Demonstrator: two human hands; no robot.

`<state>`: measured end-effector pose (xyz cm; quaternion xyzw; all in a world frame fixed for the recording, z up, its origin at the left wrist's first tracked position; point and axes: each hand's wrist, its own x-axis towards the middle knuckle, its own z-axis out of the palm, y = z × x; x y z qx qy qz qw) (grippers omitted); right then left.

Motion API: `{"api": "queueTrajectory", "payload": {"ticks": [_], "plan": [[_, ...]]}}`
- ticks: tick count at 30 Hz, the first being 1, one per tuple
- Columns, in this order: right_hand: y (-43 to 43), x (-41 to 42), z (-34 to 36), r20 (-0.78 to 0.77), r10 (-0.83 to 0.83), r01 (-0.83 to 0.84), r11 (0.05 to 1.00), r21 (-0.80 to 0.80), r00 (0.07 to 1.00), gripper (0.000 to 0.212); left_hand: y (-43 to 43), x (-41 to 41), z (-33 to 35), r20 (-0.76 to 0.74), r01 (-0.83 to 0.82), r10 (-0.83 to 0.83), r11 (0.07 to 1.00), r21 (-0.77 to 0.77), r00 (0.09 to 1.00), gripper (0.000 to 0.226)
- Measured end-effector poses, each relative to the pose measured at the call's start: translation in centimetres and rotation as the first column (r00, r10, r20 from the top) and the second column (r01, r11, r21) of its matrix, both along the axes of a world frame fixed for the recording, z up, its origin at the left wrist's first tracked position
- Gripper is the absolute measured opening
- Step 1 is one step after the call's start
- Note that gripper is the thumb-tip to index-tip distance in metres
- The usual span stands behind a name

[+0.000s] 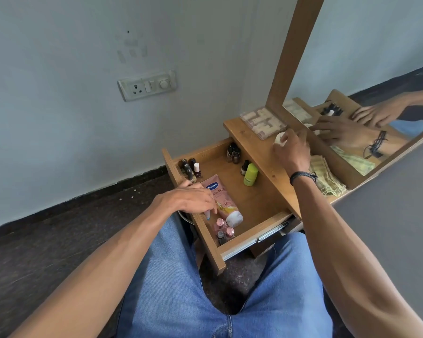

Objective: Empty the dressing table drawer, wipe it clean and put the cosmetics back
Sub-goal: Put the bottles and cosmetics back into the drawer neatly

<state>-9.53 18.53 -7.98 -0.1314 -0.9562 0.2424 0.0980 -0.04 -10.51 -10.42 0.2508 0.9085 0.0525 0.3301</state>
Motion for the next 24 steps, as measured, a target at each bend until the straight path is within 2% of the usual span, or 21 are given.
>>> {"api": "queueTrajectory", "payload": {"ticks": [2,5,8,10,14,17,21,24], "plan": [[-0.3,0.3,-0.1,-0.041,-0.016,0.015,1.0,-0.02,0.999,0.012,0.0,0.2,-0.1,-0.01,0.005,-0.005,1.0,0.008,1.0,0.043],[-1.3,1.4,-0.3,-0.136,-0.016,0.008,0.998,-0.06,0.991,0.013,-0.1,0.2,-0.2,-0.026,0.001,-0.001,1.0,0.006,1.0,0.042],[-3.4,2.9,-0.6,-0.289,0.096,-0.115,0.992,-0.05,0.952,0.019,-0.1,0.2,-0.4,-0.037,-0.007,0.008,1.0,0.011,0.999,0.04],[-5.3,3.9,-1.0,-0.334,0.217,-0.238,0.971,-0.02,0.917,0.022,-0.2,0.1,-0.5,-0.045,-0.007,0.007,1.0,0.01,0.999,0.04],[-8.9,5.2,-3.2,-0.281,0.414,-0.41,0.909,0.076,0.866,0.023,-0.1,0.1,-0.7,-0.055,0.001,-0.002,1.0,-0.003,0.999,0.04],[-10.5,5.3,-5.6,-0.175,0.462,-0.422,0.879,0.225,0.869,0.021,-0.2,0.2,-0.9,-0.076,0.012,-0.012,1.0,0.0,0.997,0.041],[-11.0,4.4,-7.7,-0.062,0.501,-0.426,0.789,0.442,0.863,0.025,-0.2,0.3,-1.2,-0.108,0.006,-0.002,0.999,0.031,0.994,0.038],[-11.3,3.9,-8.2,0.004,0.496,-0.427,0.744,0.514,0.868,0.026,-0.4,0.4,-1.4,-0.134,0.0,0.008,0.998,0.059,0.991,0.039]]}}
